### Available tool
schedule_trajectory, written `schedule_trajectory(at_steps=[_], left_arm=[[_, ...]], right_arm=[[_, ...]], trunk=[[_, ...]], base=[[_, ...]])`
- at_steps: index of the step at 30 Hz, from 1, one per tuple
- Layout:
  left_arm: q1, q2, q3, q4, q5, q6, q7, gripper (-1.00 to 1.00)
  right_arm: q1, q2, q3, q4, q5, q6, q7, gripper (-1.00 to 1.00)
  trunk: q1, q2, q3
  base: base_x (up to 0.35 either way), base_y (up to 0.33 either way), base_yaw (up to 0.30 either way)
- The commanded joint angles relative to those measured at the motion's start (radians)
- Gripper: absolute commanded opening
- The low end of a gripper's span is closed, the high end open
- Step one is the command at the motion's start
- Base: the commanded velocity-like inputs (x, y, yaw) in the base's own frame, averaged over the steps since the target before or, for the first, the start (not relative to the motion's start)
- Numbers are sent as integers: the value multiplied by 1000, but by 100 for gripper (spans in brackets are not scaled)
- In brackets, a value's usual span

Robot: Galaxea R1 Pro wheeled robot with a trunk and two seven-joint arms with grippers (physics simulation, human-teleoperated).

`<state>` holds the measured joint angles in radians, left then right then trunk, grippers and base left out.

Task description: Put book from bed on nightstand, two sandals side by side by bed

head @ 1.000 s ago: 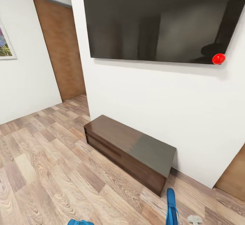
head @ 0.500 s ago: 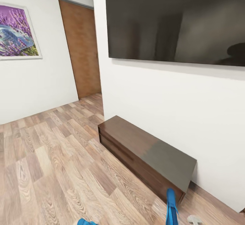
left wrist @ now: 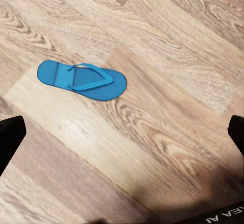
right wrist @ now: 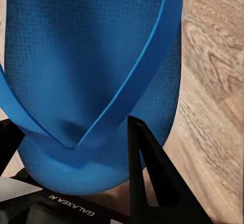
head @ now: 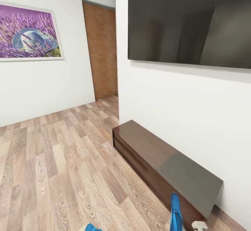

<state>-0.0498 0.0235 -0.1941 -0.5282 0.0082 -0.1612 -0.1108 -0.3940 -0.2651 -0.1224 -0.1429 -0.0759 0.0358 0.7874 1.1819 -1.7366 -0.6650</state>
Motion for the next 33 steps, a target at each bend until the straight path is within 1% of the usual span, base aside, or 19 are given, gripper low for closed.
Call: schedule_trajectory(at_steps=[1, 7, 12, 19, 29, 33], left_arm=[[-1, 1, -4, 1, 1, -3, 0, 100], [-1, 1, -4, 1, 1, -4, 0, 100], [-1, 1, -4, 1, 1, -4, 0, 100], [-1, 0, -4, 1, 1, -4, 0, 100], [-1, 0, -4, 0, 0, -4, 0, 100], [-1, 0, -4, 1, -1, -4, 0, 100]], right_arm=[[0, 0, -2, 0, -8, 4, 4, -100], [0, 0, -2, 0, -8, 4, 4, -100], [0, 0, -2, 0, -8, 4, 4, -100], [0, 0, -2, 0, -8, 4, 4, -100], [0, 0, -2, 0, -8, 4, 4, -100], [0, 0, -2, 0, -8, 4, 4, -100]], trunk=[[0, 0, -1], [0, 0, -1], [0, 0, -1], [0, 0, -1], [0, 0, -1], [0, 0, -1]], base=[[216, -189, 290], [200, -179, 290], [54, -51, 216], [4, -17, 30], [0, -248, 1], [0, -102, 74]])
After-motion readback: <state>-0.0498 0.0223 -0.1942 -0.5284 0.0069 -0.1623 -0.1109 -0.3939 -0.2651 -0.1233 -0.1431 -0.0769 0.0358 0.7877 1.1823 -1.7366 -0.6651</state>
